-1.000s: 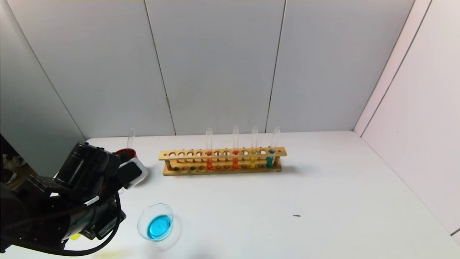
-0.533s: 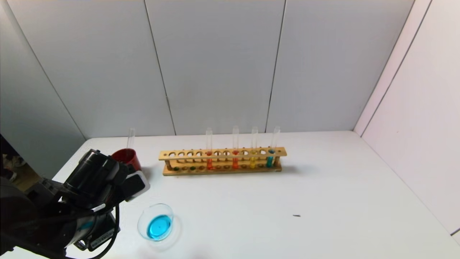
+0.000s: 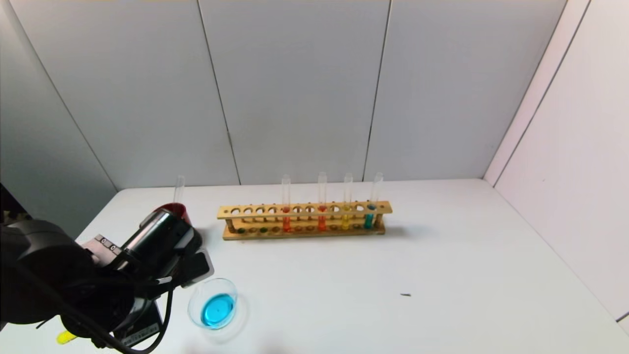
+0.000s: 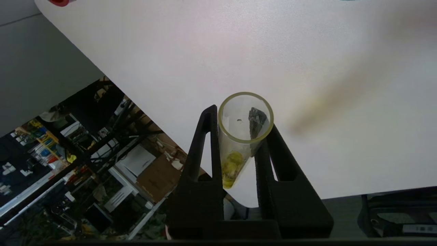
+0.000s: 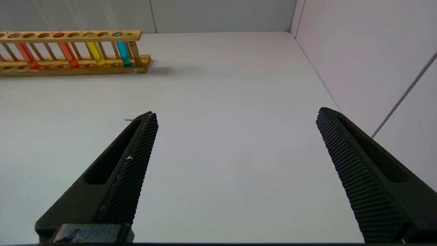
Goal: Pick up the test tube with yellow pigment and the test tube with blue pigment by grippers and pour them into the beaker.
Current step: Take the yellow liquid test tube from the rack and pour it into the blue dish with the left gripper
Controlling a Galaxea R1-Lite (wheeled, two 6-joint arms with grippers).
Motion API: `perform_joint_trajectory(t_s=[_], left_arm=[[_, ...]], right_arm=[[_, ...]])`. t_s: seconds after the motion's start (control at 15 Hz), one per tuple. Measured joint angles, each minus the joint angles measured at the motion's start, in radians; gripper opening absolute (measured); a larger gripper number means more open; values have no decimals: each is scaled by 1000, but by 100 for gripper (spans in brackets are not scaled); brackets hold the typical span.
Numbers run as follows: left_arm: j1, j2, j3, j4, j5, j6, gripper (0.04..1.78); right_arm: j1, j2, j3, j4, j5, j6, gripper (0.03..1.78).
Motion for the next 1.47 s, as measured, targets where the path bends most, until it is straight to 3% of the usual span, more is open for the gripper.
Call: perform_joint_trajectory(t_s=[0.6, 1.07, 1.47], left_arm=[[-38, 194, -115, 51, 0, 0, 32], [-59, 299, -203, 214, 46, -7, 32], [-82, 357, -267, 273, 48, -7, 32]], right_arm=[[0, 0, 1, 0, 0, 0, 170], [0, 0, 0, 0, 0, 0, 170], [0, 0, 0, 0, 0, 0, 170]])
